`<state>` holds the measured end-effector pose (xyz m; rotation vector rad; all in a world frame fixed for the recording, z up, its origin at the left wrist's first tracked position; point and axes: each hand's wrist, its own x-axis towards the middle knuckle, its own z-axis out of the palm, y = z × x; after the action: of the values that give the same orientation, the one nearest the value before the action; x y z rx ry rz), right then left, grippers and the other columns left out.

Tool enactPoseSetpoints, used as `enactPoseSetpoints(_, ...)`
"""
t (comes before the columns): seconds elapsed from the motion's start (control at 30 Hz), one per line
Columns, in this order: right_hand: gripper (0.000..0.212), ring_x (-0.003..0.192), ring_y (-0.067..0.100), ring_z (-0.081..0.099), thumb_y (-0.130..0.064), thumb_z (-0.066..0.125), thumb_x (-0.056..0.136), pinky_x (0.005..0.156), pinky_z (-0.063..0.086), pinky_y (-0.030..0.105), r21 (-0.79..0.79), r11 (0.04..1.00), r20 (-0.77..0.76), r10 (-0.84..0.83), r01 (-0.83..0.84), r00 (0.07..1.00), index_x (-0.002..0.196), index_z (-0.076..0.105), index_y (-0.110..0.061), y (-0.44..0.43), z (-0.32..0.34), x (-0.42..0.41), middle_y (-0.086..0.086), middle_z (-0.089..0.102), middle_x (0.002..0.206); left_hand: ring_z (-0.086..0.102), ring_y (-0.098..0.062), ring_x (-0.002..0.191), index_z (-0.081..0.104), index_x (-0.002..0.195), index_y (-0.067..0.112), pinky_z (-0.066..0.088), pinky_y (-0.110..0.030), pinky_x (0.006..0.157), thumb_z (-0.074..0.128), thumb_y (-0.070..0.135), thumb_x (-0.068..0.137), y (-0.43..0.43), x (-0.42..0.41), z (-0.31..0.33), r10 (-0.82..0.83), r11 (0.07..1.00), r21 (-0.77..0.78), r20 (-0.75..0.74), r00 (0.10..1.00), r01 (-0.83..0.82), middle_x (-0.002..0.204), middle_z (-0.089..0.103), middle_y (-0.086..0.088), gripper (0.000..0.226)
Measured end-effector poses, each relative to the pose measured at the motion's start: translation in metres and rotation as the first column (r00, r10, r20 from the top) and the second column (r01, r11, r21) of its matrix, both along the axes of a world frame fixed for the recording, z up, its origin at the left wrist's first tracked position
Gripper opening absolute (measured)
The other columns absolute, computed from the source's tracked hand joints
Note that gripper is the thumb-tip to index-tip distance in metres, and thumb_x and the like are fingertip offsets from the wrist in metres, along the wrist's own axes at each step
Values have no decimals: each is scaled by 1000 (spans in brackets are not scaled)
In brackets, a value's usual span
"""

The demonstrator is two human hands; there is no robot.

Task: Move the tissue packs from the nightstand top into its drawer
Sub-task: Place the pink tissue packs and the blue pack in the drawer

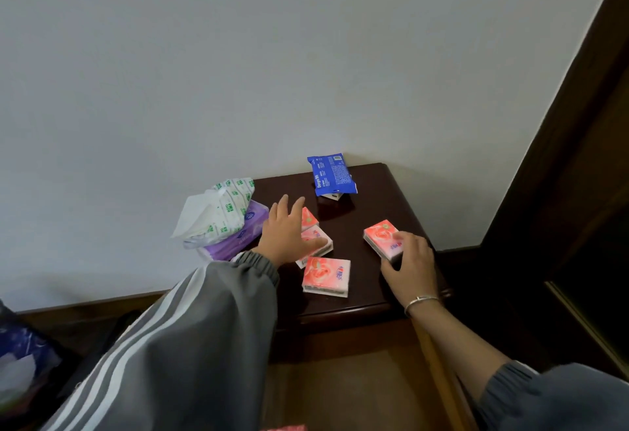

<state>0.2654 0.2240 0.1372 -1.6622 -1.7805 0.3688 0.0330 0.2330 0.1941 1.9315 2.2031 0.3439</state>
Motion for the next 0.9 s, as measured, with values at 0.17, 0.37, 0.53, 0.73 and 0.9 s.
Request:
enactPoseSetpoints(0.17,42,99,29,55,-19,70,76,81,48,36,133,991,127,3,-20,992,115,57,-8,-14,-8,4,13,56,114,28,-33,141,3,151,25,24,-53,113,70,73,60,20,-7,11,-8,957,-290,-37,999,-3,155,23,-11,123)
enactPoseSetpoints(0.37,43,100,23,55,-25,67,77,77,50,31,159,987,175,-39,10,984,117,54,-13,-13,-11,0,9,56,117,32,-34,135,10,149,27,31,-50,110,68,77,54,21,-5,10,-66,941,-337,-99,993,29,148,30,-11,122)
enactPoseSetpoints(0.53,43,100,22,55,-27,69,78,76,50,29,155,988,151,-43,19,988,116,54,-14,-13,-11,0,8,56,117,31,-37,134,15,148,23,32,-50,107,58,79,61,8,3,-1,12,967,-253,-75,997,-30,142,33,-16,112)
enactPoseSetpoints(0.73,44,109,22,52,-20,71,78,80,44,25,55,998,-103,5,0,995,118,53,-13,-12,0,4,6,56,121,26,-38,138,11,149,28,31,-53,105,55,80,65,-11,8,0,97,968,-225,-60,993,-108,148,27,-15,108)
enactPoseSetpoints(0.9,51,110,8,53,-7,73,73,94,42,17,157,919,-305,394,-363,867,120,55,-15,-21,41,4,-5,56,117,24,-40,138,7,151,26,31,-52,108,60,75,68,-21,4,5,74,957,-275,-82,994,-94,149,25,-18,110)
